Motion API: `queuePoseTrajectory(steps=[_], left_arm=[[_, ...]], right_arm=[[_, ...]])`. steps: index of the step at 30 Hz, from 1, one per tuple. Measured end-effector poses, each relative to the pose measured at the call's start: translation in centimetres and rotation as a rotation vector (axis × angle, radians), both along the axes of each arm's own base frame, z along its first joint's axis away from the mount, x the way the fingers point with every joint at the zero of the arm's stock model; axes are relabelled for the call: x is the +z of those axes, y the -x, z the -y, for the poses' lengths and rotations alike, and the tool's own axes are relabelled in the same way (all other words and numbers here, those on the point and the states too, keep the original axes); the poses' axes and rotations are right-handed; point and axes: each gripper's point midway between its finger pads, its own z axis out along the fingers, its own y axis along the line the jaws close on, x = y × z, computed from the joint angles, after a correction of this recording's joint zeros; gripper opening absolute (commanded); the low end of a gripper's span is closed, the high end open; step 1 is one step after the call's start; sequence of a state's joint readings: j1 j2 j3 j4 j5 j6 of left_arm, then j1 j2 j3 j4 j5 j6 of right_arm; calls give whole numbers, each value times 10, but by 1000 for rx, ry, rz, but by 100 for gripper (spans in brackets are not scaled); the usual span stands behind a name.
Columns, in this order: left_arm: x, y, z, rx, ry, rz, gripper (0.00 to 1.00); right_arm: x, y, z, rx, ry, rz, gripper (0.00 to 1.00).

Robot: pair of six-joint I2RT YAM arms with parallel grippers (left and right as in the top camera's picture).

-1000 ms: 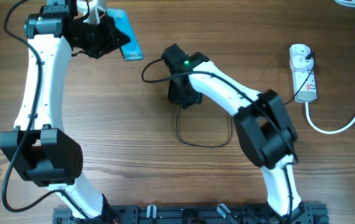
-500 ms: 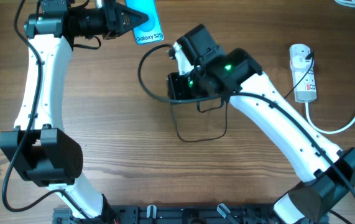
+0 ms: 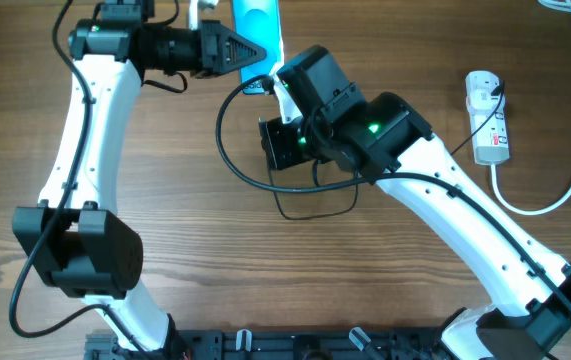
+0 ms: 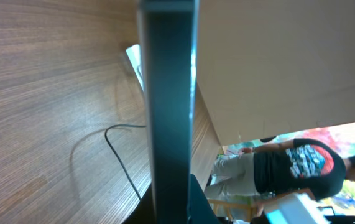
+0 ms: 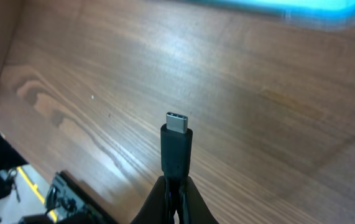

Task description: Plug charger to phone and switch on socket

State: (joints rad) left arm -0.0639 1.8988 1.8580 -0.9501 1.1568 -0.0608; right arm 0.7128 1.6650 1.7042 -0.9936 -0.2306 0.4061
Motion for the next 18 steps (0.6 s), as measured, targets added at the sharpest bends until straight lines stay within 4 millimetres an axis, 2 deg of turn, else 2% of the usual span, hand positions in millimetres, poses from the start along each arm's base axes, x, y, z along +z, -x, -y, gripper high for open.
queuePoseTrajectory(steps=[2,8,12,18], left_arm=[[-1,2,6,-12,-6,0,4],[-2,4,6,-13,-9,-8,4],[-2,4,6,-13,-9,-12,4],[-5,9,5,-23,-16,-21,4]], right_arm=[[1,-5,1,-14,6,21,4],[0,-16,10,-80,49,62,4],[4,-24,9,-103,40,97,4],[6,-26,9,-114,36,102,4]])
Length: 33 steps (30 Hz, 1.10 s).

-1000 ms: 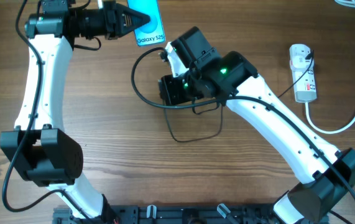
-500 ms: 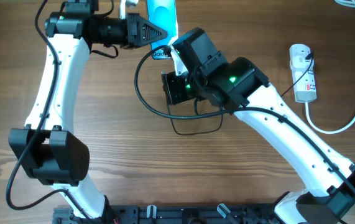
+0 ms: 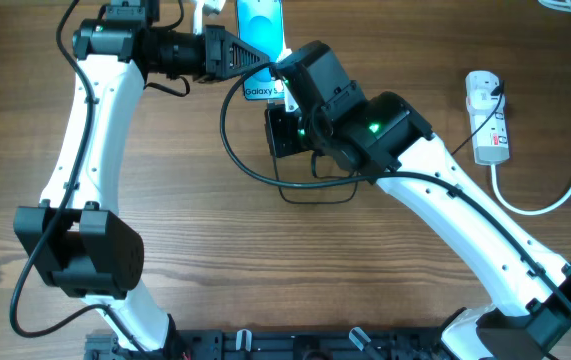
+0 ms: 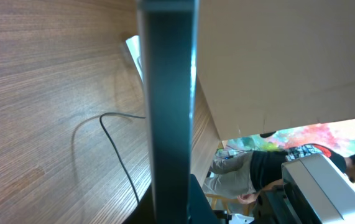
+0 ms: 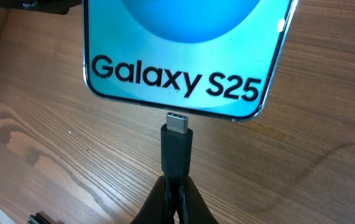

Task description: Plug charger to phone and switch on socket

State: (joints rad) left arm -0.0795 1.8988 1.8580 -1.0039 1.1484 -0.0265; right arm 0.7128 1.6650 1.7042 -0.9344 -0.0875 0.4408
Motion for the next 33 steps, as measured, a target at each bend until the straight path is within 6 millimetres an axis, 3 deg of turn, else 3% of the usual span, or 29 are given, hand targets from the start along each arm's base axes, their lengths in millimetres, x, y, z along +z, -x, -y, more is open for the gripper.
queuePoseTrajectory(steps=[9,33], left_arm=[[12,3,5,-43,62,44,4],[14,3,5,-49,69,51,4]], right_arm=[[-1,4,-2,-3,-18,-28,4],[1,3,-4,-6,-29,-27,4]])
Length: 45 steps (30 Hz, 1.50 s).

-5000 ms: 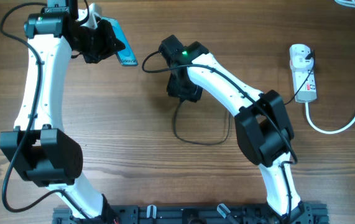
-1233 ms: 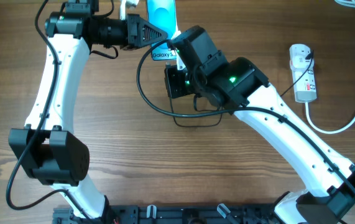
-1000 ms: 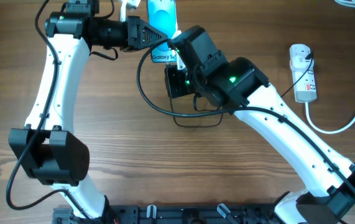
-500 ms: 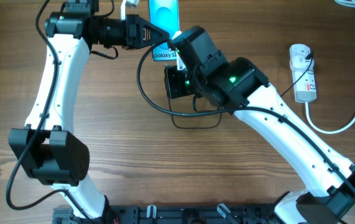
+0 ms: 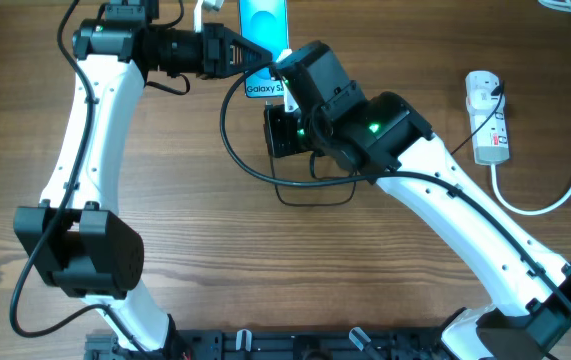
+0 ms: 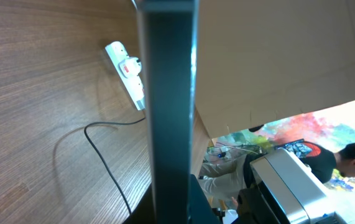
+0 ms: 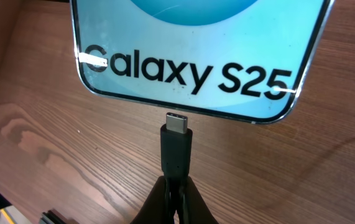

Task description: Plug charger to phone and switch on socket

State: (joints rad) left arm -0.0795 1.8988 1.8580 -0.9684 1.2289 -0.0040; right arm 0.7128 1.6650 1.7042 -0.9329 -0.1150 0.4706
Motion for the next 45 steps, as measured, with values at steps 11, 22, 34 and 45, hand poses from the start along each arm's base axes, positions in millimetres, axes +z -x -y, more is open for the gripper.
queuePoseTrajectory(steps=[11,22,34,45], left_arm=[[0,0,0,0,0,0,4],[0,0,0,0,0,1,4],[0,0,0,-6,-3,21,4],[2,2,1,-15,12,20,4]], right_arm=[[1,-1,-1,0,-5,6,4],[2,-3,0,-5,-3,13,4],[3,-4,-1,-5,-8,19,4],[3,-4,-1,-5,-8,19,4]])
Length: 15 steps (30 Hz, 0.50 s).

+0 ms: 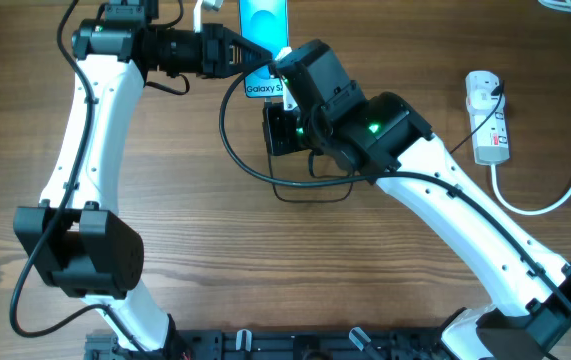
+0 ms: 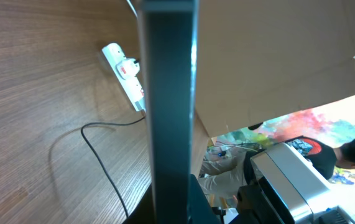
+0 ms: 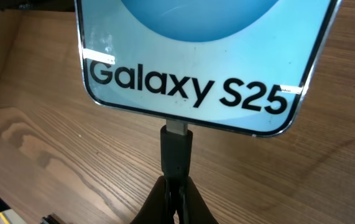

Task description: Plug charger to phone and switch on socket

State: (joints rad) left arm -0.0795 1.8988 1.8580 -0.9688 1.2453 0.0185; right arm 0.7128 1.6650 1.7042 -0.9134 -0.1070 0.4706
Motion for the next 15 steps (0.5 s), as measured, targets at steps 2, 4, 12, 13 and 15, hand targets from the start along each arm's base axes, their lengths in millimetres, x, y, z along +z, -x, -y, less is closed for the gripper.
queuePoseTrajectory(steps=[2,4,12,13,15], left_arm=[[1,1,0,-5,7,-1,4],[2,1,1,-8,13,-1,4],[3,2,1,-11,18,-1,4],[3,2,1,-11,18,-1,4],[2,1,1,-6,9,0,4]], right_arm=[[0,0,0,0,0,0,4],[0,0,0,0,0,1,4],[0,-1,1,-3,-2,2,4],[0,-1,1,-3,-2,2,4],[0,-1,1,-3,-1,1,4]])
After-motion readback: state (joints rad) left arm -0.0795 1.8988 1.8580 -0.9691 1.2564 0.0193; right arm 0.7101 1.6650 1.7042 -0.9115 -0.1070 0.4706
